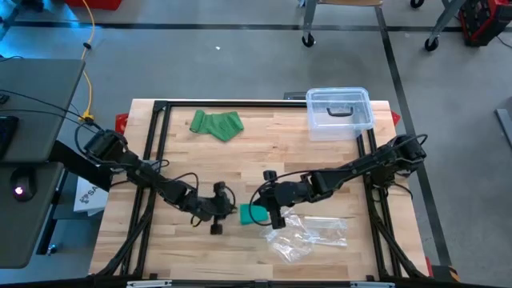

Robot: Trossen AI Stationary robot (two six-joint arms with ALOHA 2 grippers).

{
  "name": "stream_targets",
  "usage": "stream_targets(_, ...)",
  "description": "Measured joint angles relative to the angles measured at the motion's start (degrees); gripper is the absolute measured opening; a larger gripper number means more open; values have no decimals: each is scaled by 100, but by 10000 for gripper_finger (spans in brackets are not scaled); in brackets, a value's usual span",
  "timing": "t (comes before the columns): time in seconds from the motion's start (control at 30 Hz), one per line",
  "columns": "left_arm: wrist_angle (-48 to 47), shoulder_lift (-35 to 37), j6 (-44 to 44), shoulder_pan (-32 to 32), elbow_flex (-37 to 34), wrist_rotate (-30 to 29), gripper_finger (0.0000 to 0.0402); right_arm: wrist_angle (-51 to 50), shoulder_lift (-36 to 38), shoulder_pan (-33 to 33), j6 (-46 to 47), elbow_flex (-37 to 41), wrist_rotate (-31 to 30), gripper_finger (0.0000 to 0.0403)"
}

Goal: Roll bandage
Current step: Roll the blue bandage

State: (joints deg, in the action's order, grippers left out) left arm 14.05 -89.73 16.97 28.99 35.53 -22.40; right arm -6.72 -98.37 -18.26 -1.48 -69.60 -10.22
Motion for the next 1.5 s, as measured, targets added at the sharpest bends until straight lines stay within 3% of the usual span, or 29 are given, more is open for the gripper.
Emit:
stream_targets(0.17,29,-256,676,231,-2,-180,143,5,0,-4,-2,0,2,0)
stream_targets(0.37,1291,-1000,1416,308,-2,-112,228,-21,0,-11,-25,0,2,0)
stream_targets(0.5,1852,-1522,1858,306,118,-17,246,-11,0,-13,-48,0,18,0)
stream_targets(0.63,1860,-1858,2107,305,350,-560,247,25,-2,-13,-48,0,20,0)
stream_targets(0.97,1822,-1880,2172,259,396,-664,189,78,-2,-15,-48,0,17,0)
stream_targets(1.33,1988,-1880,2033,210,396,-668,48,136,-2,73,175,0,-29,0)
stream_targets(1.5,2019,-1880,2033,214,396,-675,21,-79,-2,220,1156,0,-1000,0)
